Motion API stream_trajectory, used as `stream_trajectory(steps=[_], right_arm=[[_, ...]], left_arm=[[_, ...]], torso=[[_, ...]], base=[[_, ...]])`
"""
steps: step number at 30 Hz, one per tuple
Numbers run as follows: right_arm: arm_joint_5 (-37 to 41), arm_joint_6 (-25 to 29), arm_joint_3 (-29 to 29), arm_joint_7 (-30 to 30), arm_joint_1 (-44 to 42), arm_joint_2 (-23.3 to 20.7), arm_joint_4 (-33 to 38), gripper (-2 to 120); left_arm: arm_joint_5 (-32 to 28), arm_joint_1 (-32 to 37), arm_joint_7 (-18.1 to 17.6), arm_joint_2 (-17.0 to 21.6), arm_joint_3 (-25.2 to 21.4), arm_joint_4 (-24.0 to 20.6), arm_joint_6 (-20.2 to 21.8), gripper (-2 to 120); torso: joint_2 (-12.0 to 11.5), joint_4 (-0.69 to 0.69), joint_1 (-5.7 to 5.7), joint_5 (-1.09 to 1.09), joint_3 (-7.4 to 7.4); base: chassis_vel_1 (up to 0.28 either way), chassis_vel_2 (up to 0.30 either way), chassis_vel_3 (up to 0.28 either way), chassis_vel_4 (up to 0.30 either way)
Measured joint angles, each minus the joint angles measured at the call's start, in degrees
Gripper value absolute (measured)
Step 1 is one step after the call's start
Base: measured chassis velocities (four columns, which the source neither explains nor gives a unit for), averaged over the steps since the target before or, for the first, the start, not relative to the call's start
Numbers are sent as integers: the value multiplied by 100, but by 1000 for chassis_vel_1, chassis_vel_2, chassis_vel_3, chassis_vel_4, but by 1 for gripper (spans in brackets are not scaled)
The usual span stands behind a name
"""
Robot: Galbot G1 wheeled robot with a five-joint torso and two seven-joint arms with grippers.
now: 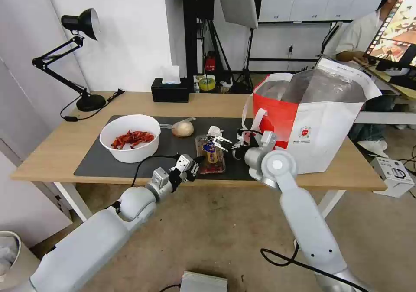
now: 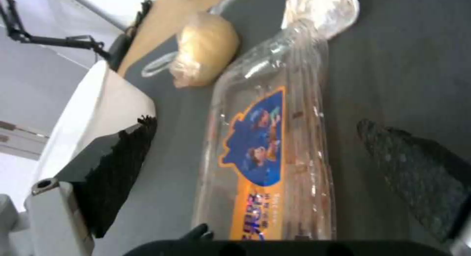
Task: Pick up the trash from the table and place it into the takeout bag.
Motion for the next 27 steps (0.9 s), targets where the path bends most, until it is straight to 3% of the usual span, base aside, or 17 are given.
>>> stream_trajectory(steps=[27], right_arm=[[75, 11, -357, 77, 278, 263, -437, 100]], left_arm=[[-18, 52, -19, 78, -34, -82, -85, 0]], torso=[[0, 0, -1, 0, 0]], base=[[0, 0, 0, 0]])
